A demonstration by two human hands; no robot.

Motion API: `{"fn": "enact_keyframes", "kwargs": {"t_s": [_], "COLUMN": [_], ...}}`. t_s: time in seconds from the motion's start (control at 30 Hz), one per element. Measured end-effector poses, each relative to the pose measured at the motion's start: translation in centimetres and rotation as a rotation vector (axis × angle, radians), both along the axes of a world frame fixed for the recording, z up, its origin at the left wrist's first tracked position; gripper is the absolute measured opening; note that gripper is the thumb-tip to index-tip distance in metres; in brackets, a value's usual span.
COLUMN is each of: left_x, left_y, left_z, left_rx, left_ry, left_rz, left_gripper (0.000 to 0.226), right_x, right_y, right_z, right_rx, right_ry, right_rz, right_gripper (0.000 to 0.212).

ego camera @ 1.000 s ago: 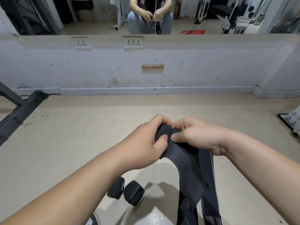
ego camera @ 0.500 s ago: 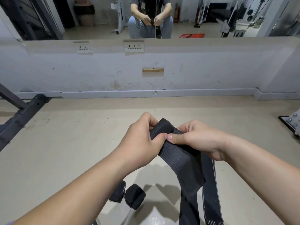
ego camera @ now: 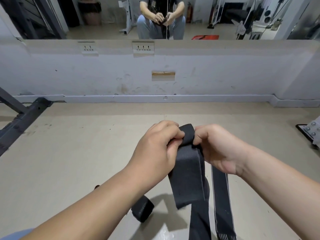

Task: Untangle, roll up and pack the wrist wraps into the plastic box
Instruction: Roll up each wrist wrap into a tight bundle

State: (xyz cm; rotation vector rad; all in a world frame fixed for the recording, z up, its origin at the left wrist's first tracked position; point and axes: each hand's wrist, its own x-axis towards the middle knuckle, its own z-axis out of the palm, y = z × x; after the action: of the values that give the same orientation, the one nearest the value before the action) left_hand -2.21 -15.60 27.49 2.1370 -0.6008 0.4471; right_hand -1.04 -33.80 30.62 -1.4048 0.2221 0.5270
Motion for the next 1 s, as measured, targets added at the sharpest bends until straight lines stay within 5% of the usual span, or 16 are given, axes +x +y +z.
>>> {"fn": "enact_keyframes", "kwargs": {"t_s": [0.13, 0.23, 0.4, 0.5, 0.63, 1.0], "left_x": [-0.2, 0.0, -0.3, -0.6, -0.6, -1.1], "left_y": [0.0, 0.4, 1.1, 0.6, -0.3, -0.4], "left_z": [1.1, 1.7, 2.0, 2.2, 2.2, 1.4], "left_rx": [0.053, 0.058, 0.028, -0.414, -0.534, -0.319], "left_ry": [-0.001, 0.093, 0.476, 0.819, 0.849, 0.759], "left_rz": [0.011, 0.042, 0.112, 0.065, 0.048, 0.04], "left_gripper": [0.021, 0.03, 0.077, 0.048, 0.033, 0.038], "right_x": [-0.5, -0.2, 0.1, 0.5, 0.3, -1.0], "right_y": [0.2, 0.0, 0.2, 0.5, 1.5, 2.4], "right_z": [1.0, 0.2, -0.3, -0.1, 0.1, 0.4], "right_rx": [0.084, 0.006, -0.031, 0.123, 0.217, 0.125], "right_ry": [-0.1, -0.174, -0.301, -0.319, -0.329, -0.357], "right_rz": [0.13, 0.137, 0.097, -0.022, -0.088, -0.016], "right_gripper": [0.01, 0.017, 0.039, 0.043, 0.036, 0.03]}}
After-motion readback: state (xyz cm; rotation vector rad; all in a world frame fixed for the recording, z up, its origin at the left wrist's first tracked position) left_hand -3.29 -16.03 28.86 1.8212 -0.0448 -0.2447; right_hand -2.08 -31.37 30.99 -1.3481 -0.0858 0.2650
